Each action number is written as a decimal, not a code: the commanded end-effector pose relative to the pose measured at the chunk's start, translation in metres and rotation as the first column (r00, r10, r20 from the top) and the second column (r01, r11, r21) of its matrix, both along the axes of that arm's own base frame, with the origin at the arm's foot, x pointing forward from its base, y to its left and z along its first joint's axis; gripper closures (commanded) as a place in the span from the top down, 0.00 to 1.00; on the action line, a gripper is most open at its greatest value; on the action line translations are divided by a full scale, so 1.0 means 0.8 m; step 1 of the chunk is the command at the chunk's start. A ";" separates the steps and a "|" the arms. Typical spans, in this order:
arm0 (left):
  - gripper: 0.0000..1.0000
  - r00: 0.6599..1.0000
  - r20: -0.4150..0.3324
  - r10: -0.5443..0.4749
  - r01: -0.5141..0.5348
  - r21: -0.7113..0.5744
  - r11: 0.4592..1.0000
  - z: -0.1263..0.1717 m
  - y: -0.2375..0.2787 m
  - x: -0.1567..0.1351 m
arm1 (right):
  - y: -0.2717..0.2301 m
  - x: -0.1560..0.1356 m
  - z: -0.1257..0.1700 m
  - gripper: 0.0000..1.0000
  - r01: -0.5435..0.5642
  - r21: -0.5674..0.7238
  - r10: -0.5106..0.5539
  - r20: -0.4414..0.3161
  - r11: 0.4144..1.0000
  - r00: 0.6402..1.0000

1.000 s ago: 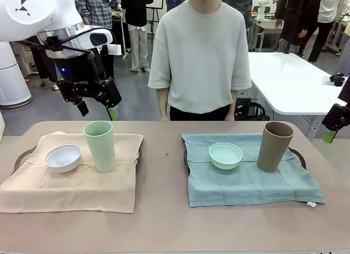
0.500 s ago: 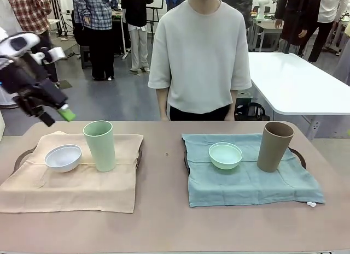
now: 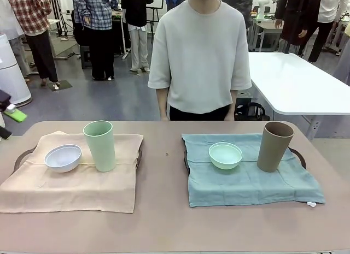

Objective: Set up a tray with a mat and arrange the tableware.
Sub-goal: Place the Picnic Bowl and Reusable plastic cup back onto the Handle tray in front of the human's position.

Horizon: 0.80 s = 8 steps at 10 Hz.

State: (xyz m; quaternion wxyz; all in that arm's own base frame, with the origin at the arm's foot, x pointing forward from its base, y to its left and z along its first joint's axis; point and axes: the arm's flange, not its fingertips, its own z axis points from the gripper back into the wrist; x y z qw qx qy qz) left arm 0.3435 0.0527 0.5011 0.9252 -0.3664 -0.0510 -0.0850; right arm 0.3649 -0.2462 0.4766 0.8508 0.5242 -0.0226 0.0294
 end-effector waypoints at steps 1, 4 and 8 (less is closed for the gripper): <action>1.00 1.000 0.014 -0.023 0.022 0.027 0.999 -0.001 -0.012 -0.003 | -0.002 0.011 -0.003 1.00 -0.052 -0.067 0.050 -0.034 0.996 0.998; 1.00 1.000 0.000 0.000 0.000 0.000 1.000 0.000 0.000 0.000 | 0.000 0.000 0.000 1.00 0.000 0.000 0.000 0.000 1.000 1.000; 1.00 0.995 -0.067 0.077 -0.090 -0.216 0.972 -0.010 0.079 0.008 | -0.040 -0.023 -0.022 1.00 0.031 0.200 -0.029 -0.012 0.979 0.999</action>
